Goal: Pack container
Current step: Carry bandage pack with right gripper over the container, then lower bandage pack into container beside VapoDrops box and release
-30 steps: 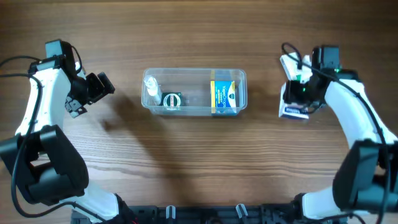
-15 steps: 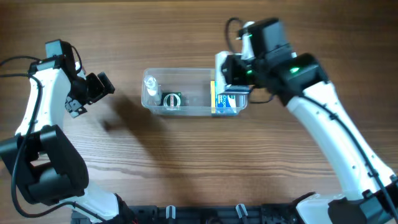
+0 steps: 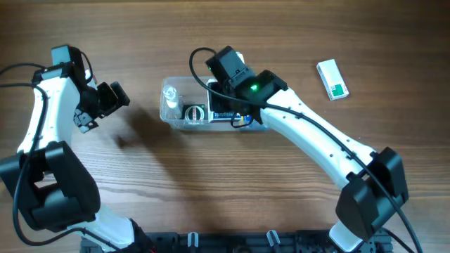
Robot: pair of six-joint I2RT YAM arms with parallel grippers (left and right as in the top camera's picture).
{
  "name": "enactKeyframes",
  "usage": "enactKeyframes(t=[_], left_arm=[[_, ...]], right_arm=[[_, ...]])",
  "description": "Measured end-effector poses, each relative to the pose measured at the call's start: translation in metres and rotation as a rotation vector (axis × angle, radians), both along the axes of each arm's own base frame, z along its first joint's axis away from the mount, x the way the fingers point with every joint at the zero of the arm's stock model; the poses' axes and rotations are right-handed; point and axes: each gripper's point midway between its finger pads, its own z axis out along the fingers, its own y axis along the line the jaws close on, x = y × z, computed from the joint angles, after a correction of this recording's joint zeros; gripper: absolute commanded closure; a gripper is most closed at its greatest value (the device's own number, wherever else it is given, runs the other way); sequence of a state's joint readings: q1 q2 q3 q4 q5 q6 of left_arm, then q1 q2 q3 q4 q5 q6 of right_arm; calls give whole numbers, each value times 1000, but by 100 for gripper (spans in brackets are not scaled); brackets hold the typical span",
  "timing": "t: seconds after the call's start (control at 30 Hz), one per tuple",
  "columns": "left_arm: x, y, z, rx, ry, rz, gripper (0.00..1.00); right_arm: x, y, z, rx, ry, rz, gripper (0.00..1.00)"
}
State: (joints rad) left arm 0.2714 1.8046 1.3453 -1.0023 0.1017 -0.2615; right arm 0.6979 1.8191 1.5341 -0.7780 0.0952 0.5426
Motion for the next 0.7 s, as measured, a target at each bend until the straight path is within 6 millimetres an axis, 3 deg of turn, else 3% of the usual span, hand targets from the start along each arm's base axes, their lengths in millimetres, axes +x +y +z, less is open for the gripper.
enactKeyframes(t=[0.2,0.7], left_arm=[[0,0,0,0,0,0,0],[0,0,0,0,0,0,0]], right_arm=[[7,-1,-4,-12,-18,-24,43],[15,2,-54,-73,40,-41,43]])
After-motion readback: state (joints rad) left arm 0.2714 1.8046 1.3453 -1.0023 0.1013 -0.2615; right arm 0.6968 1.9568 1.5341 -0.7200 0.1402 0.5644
